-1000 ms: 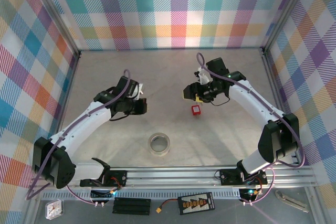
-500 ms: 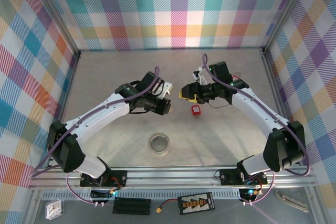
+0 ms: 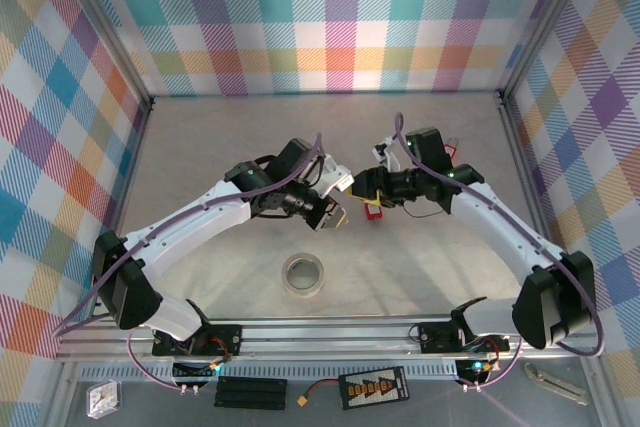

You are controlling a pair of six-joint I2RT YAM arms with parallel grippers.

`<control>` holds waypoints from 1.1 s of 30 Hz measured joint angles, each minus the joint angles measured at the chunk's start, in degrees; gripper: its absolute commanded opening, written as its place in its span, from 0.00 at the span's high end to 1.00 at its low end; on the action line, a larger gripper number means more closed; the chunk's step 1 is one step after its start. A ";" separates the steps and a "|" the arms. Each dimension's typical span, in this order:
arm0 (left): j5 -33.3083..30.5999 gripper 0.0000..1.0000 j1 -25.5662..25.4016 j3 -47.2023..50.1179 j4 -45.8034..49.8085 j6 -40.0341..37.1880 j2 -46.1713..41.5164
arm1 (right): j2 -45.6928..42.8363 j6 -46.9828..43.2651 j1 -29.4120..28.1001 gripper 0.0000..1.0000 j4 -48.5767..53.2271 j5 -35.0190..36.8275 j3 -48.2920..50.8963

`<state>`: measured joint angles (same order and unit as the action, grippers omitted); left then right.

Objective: Unlock with the key

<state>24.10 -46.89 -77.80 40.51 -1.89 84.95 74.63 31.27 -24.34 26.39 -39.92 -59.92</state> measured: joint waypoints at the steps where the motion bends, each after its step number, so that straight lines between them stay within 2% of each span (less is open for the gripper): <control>1: 0.15 0.97 -0.42 -0.61 -0.15 -1.16 0.02 | -1.07 -0.04 0.07 0.47 0.68 0.33 0.28; 10: -1.81 1.00 -2.10 -1.33 -0.02 -15.39 1.46 | -7.15 -0.46 5.27 0.48 4.22 1.29 3.54; 16: -3.48 1.00 -2.10 -9.84 7.82 -24.30 12.68 | -6.14 -0.98 8.70 0.49 7.48 2.71 5.27; 19: -3.89 1.00 -2.10 -9.73 9.31 -26.34 16.50 | -6.14 -1.27 9.22 0.48 6.99 1.86 6.86; 22: -3.21 1.00 -2.10 -8.26 8.98 -27.41 16.74 | -6.58 -1.25 9.22 0.48 5.88 0.94 9.40; 25: -1.79 1.00 -2.10 -12.39 12.22 -28.48 19.56 | -6.40 -1.68 9.64 0.49 7.23 1.99 9.79; 29: 0.04 0.98 -2.05 -20.68 16.96 -30.32 27.98 | -5.51 -2.12 11.78 0.48 9.77 5.79 10.14; 33: 1.14 0.93 -2.05 -20.50 17.79 -31.28 31.15 | -5.44 -3.17 12.11 0.48 13.68 9.31 10.99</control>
<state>25.23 -48.95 -98.30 58.30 -33.17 116.09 69.19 28.10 -12.23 40.07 -30.61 -48.93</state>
